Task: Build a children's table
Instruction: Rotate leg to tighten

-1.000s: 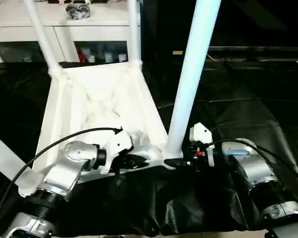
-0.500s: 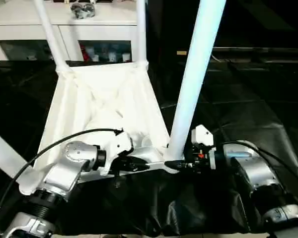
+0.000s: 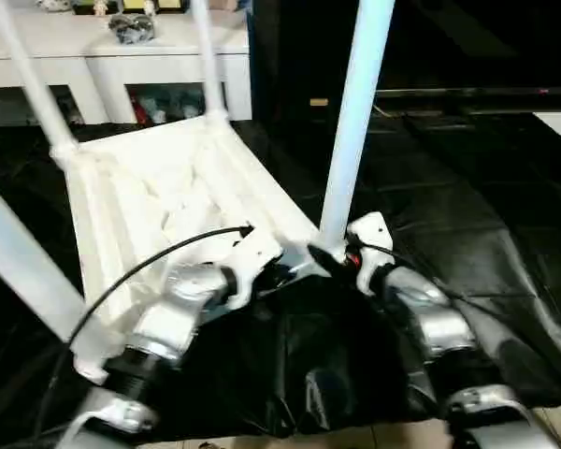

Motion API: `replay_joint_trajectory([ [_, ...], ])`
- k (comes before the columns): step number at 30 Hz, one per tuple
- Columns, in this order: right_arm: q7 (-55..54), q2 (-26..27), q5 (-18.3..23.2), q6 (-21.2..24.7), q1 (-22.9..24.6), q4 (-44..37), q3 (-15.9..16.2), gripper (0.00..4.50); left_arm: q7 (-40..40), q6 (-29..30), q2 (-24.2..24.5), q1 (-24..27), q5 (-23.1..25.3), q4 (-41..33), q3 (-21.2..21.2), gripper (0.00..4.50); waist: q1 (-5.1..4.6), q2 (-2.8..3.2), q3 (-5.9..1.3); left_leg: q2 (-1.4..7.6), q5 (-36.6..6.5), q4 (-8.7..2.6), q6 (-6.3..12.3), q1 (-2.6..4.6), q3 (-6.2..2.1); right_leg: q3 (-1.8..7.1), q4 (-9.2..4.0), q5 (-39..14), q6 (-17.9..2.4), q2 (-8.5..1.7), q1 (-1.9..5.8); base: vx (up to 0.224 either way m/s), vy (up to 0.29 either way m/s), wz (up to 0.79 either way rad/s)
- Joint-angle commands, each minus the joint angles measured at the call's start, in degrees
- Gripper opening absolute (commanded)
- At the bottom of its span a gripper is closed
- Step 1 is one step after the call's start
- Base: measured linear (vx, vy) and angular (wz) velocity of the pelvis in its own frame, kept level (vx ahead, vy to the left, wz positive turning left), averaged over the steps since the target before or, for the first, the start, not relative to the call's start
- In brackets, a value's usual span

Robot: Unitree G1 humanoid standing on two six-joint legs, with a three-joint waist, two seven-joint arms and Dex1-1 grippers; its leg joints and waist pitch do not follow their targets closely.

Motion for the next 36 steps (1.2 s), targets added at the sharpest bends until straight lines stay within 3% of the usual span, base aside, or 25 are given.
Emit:
replay_joint_trajectory([
  [1, 7.70, 4.99, 1.63, 0.13, 0.15, -2.74, 5.29, 3.39, -1.41, -2.78, -5.15, -0.95, -3.59, -4.06, -2.95, 0.00, 0.08, -0.55, -3.85, 2.08, -20.99, -4.57, 0.14, 1.22, -1.57, 1.80, -5.05, -24.64, -9.65, -2.75, 1.42, 0.000, 0.000, 0.00],
  [8, 15.03, -1.82, 2.39, 0.54, 0.47, -5.09, 5.79, 3.87, -6.48, -2.96, -0.81, 0.86, -5.32, -6.27, -2.23, 0.00, 0.30, -0.41, -4.07, 2.11, -17.67, -4.32, 1.73, 0.90, -1.24, 1.88, -4.22, -18.12, -12.16, -2.62, 2.00, 0.000, 0.000, 0.00],
  [15, 27.59, -8.72, 3.68, 1.14, 1.41, -7.89, 7.33, 3.87, -14.51, -3.88, 3.57, 2.29, -7.85, -8.38, -1.99, 0.00, 1.11, -0.42, -4.05, 2.33, -15.22, -4.17, 2.94, 1.05, -1.05, 1.96, -3.92, -16.40, -13.08, -2.59, 2.07, 0.000, 0.000, 0.00],
  [23, 40.77, -13.73, 5.38, 2.71, 3.05, -11.29, 10.68, 3.87, -22.93, -3.89, 9.28, 2.08, -9.54, -8.08, -1.72, 0.00, 1.71, -0.50, -3.90, 2.53, -16.61, -4.27, 2.49, 1.30, -0.94, 1.98, -3.82, -17.84, -13.40, -2.54, 1.89, 0.000, 0.000, 0.00],
  [27, 43.14, -14.54, 5.16, 3.18, 3.24, -11.77, 11.87, 3.60, -24.55, -4.03, 10.27, 1.50, -9.77, -7.30, -1.59, 0.00, 1.80, -0.69, -3.80, 2.51, -17.52, -4.39, 1.53, 1.35, -1.05, 2.09, -4.02, -20.26, -12.76, -2.74, 1.82, 0.000, 0.000, 0.00],
  [36, 44.64, -14.82, 4.52, 2.98, 3.89, -12.40, 13.19, 2.94, -25.90, -4.41, 11.28, 1.03, -10.29, -6.34, -1.83, 0.00, 2.13, -0.60, -3.96, 2.58, -16.76, -4.37, 1.29, 1.45, -1.03, 2.13, -3.83, -18.73, -13.04, -2.74, 1.80, 0.000, 0.000, 0.00],
])
